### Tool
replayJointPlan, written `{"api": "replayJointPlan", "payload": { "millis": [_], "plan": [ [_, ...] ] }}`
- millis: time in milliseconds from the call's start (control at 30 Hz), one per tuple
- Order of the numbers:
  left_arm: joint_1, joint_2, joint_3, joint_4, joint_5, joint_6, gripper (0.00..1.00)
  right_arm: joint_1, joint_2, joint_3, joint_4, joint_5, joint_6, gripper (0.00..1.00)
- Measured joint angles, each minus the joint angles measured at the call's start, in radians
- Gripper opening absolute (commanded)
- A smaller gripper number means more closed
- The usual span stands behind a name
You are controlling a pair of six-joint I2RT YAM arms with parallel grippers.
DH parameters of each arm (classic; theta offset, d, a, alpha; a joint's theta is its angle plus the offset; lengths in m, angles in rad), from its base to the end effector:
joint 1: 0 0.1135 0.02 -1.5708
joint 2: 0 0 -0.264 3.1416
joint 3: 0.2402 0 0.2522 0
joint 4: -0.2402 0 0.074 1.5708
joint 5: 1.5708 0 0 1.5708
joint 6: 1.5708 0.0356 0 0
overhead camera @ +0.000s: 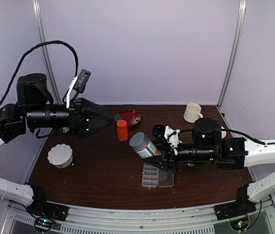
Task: Sort the pills into containers
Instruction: Unscrew the lid of the pill bottle from the pill bottle.
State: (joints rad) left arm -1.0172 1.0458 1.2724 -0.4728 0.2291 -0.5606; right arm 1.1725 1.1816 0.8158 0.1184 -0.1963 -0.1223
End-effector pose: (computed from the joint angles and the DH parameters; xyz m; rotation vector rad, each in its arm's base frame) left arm 0.1079 -0.1899 0.4290 0.6316 1.9202 -1.2772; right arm 0.1005 0.2568 0.2995 -1.2667 1.4328 0.9069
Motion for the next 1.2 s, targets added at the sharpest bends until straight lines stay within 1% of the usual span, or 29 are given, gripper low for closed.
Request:
{"api": "replayJointPlan", "payload": {
  "millis": [33, 133, 233, 333, 467, 600, 767, 967, 1200],
  "plan": [
    [0.0, -0.019, -0.024, 0.033, 0.029, 0.08, 0.95, -0.012, -0.003, 0.002, -0.012, -0.058, 0.012, 0.17],
    [0.001, -0.082, -0.137, 0.11, 0.163, 0.391, 0.97, -0.03, -0.002, 0.019, -0.064, -0.189, 0.04, 0.17],
    [0.001, -0.097, -0.206, 0.108, 0.265, 0.681, 0.97, -0.03, 0.002, 0.05, -0.117, -0.3, 0.054, 0.17],
    [0.001, -0.061, -0.192, 0.079, 0.33, 0.922, 0.98, -0.029, 0.014, 0.088, -0.158, -0.386, 0.066, 0.17],
    [0.001, 0.005, -0.128, 0.019, 0.386, 1.123, 0.97, -0.029, 0.043, 0.13, -0.2, -0.453, 0.071, 0.17],
    [0.001, 0.048, -0.092, -0.03, 0.433, 1.25, 0.96, -0.029, 0.082, 0.165, -0.236, -0.481, 0.07, 0.16],
    [0.001, 0.089, -0.083, -0.081, 0.486, 1.332, 0.94, -0.029, 0.111, 0.191, -0.251, -0.489, 0.07, 0.16],
    [0.001, 0.123, -0.083, -0.106, 0.512, 1.367, 0.87, -0.029, 0.132, 0.216, -0.257, -0.49, 0.069, 0.15],
    [0.0, 0.158, -0.083, -0.114, 0.515, 1.378, 0.85, -0.029, 0.154, 0.23, -0.258, -0.49, 0.069, 0.14]
  ]
}}
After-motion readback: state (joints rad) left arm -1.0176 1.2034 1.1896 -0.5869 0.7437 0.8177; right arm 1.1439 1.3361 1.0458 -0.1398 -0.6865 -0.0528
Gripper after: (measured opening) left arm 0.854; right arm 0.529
